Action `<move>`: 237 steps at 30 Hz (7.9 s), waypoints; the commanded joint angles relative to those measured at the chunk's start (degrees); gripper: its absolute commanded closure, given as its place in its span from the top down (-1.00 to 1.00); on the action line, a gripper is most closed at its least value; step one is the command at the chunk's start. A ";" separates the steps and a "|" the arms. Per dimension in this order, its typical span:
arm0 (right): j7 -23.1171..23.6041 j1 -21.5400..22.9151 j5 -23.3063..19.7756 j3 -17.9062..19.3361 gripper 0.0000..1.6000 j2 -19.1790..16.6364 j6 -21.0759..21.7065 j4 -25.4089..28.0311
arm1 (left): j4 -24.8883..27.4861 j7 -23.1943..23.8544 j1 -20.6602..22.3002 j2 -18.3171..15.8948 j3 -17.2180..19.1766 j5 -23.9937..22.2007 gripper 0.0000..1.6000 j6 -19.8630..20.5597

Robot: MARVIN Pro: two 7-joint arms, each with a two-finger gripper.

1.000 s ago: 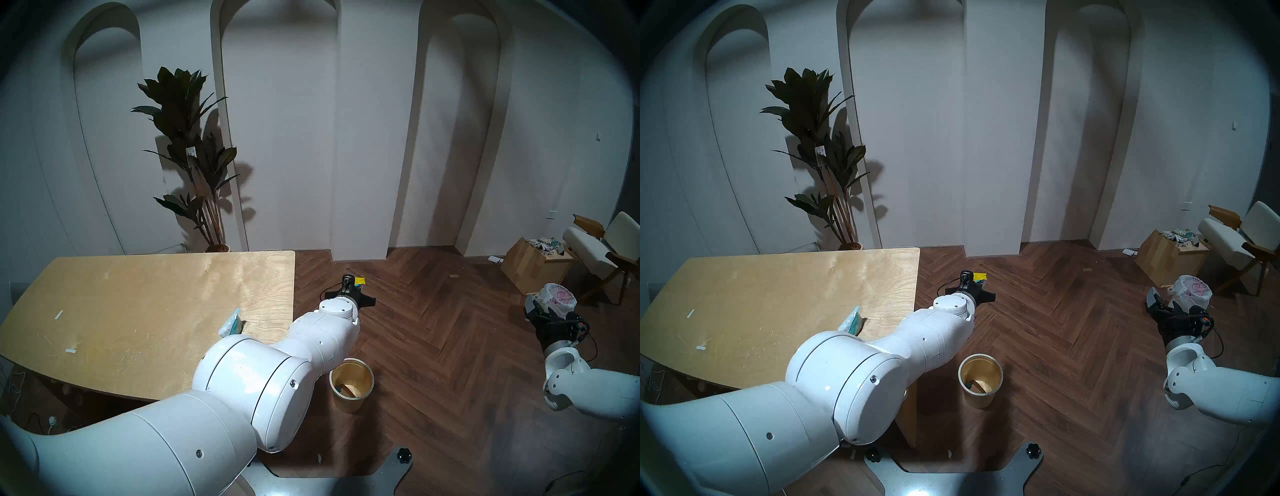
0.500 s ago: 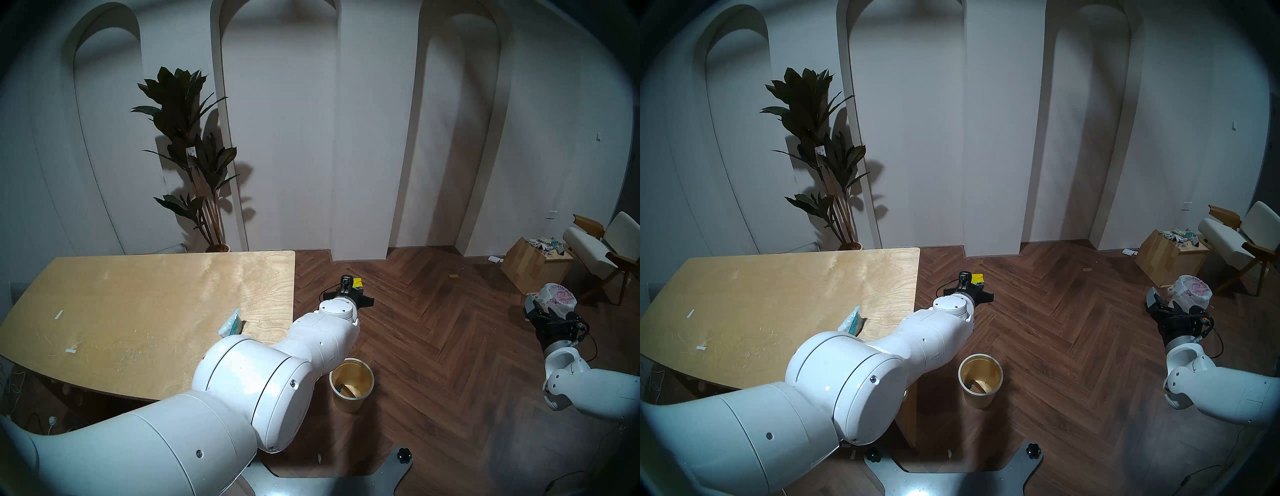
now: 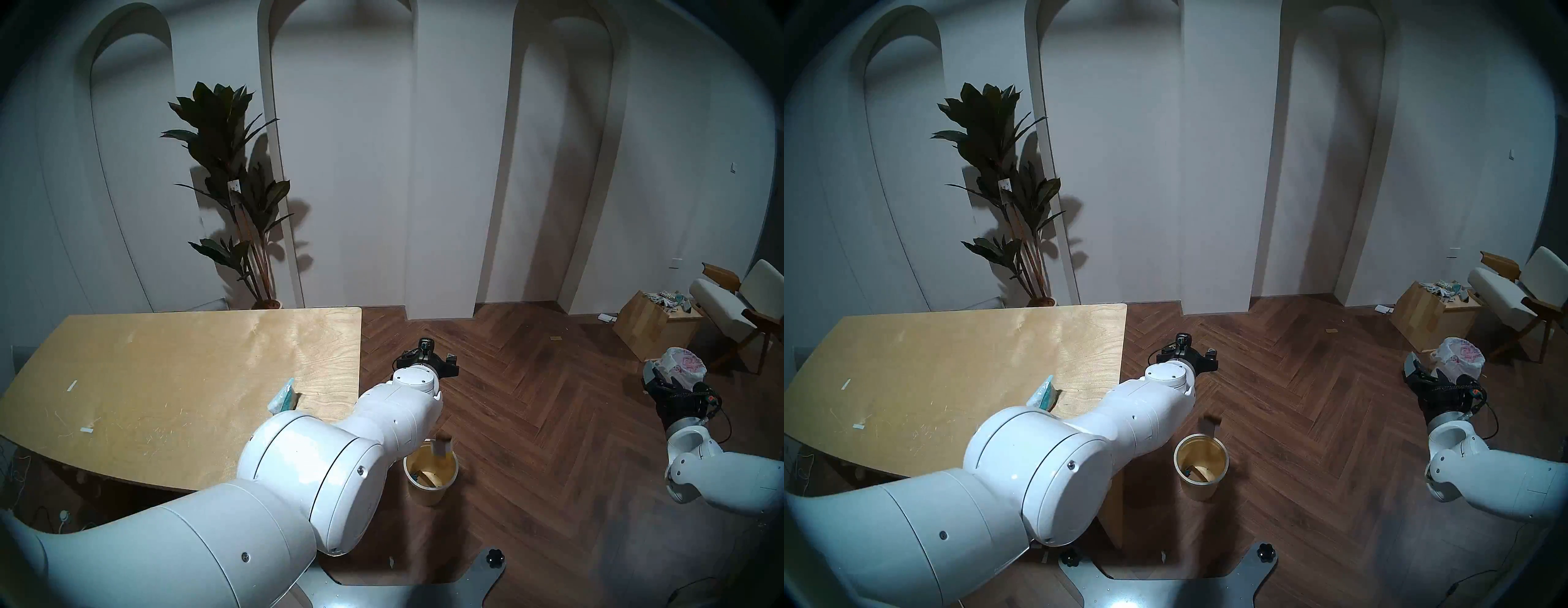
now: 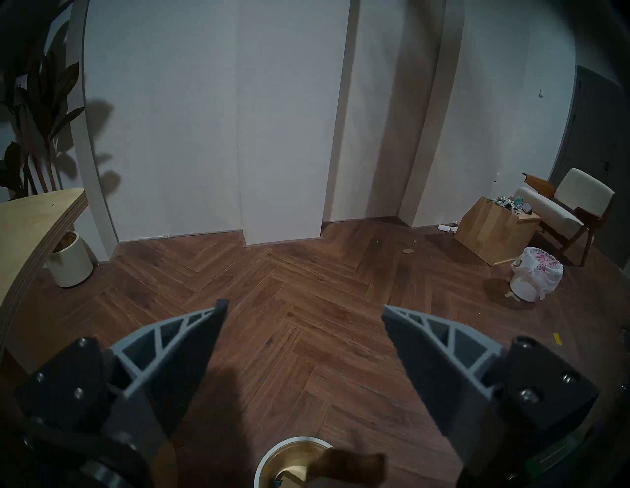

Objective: Put the trash into the trash bin on the ground

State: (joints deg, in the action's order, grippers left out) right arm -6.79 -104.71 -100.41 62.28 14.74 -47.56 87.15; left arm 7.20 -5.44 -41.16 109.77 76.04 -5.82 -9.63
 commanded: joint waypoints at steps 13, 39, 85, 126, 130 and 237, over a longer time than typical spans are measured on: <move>0.06 0.37 -0.11 0.47 1.00 -0.24 -0.57 -0.03 | 1.35 -0.71 2.41 0.92 -0.86 1.34 1.00 -0.79; -0.31 0.64 0.27 -0.05 1.00 -0.20 -0.18 -0.08 | 10.02 -10.70 10.72 -14.28 -1.07 5.48 1.00 -6.08; 4.61 4.81 6.65 -3.08 1.00 5.79 1.82 21.84 | 9.95 -22.46 9.29 -43.95 10.30 7.40 1.00 -6.00; 5.85 10.27 15.49 -14.11 1.00 14.31 15.28 38.99 | 9.31 -22.36 4.36 -58.77 15.09 8.00 1.00 -6.60; 5.73 10.88 16.22 -15.20 1.00 15.19 16.55 39.53 | 9.32 -21.74 3.82 -59.54 15.34 8.08 1.00 -6.70; -13.92 32.49 31.83 -31.71 1.00 41.03 45.92 28.25 | 10.48 5.82 -7.17 -66.41 12.72 11.96 1.00 -14.98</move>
State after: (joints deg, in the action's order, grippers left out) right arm -20.33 -74.42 -69.30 30.77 52.38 -2.37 115.56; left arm 16.69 -0.07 -48.72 44.97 88.46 6.36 -23.67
